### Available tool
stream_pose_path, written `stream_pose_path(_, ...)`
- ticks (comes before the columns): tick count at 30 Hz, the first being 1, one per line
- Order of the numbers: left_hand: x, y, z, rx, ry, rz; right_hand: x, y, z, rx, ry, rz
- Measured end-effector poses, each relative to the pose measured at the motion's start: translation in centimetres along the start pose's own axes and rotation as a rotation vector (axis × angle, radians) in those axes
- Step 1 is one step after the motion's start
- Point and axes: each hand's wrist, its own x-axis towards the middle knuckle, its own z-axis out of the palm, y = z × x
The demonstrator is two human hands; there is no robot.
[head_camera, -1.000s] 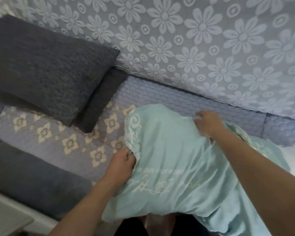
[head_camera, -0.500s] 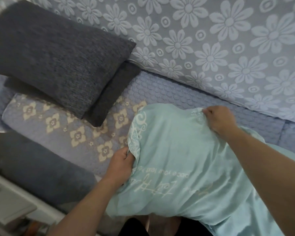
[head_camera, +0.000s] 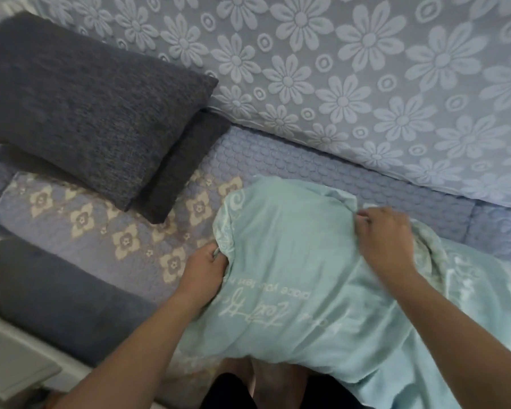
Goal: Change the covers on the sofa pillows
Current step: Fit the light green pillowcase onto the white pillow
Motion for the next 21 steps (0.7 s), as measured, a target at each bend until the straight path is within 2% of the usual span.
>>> stream_pose_path(1, 0.0, -0.2, 0.5, 0.022, -0.001, -0.016, -0.8, -1.6, 0.2, 0.123, 0.025, -0.078)
stream_pose_path(3, 0.7, -0.2, 1.2, 0.059, 0.021, -0.062, -2.6, -5.2, 0.8, 0.348, -0.171, -0.135)
stream_pose_path(4, 1.3, 0.0, 1.3, 0.061, 0.014, -0.091, -3.2, -6.4, 1.5, 0.343, -0.254, -0.172)
stream_pose_path(6, 2.4, 0.5, 1.3, 0.037, -0.012, -0.117, -3.9, -7.1, 3.8, 0.207, -0.310, -0.231)
stream_pose_path(9, 4.4, 1.5, 0.7, 0.132, 0.116, -0.080, -3.3, -7.1, 4.9, 0.130, -0.297, -0.081)
stream_pose_path(11, 6.2, 2.6, 0.5, 0.236, 0.272, -0.002, -3.3, -6.6, 5.5, 0.122, -0.196, -0.083)
stream_pose_path(12, 7.0, 3.5, 0.7, 0.250, 0.295, 0.038, -3.3, -6.4, 5.5, 0.123, -0.178, -0.095)
stream_pose_path(15, 9.4, 5.7, 2.5, 0.223, 0.173, 0.118, -2.6, -5.5, 4.6, 0.186, -0.338, -0.146)
stream_pose_path(18, 11.5, 6.7, 4.2, 0.214, 0.062, 0.000, -0.9, -5.7, 3.3, 0.121, -0.635, -0.227)
stream_pose_path(21, 11.7, 6.4, 4.7, 0.184, 0.003, -0.105, 1.2, -7.0, 2.0, 0.038, -0.803, -0.299)
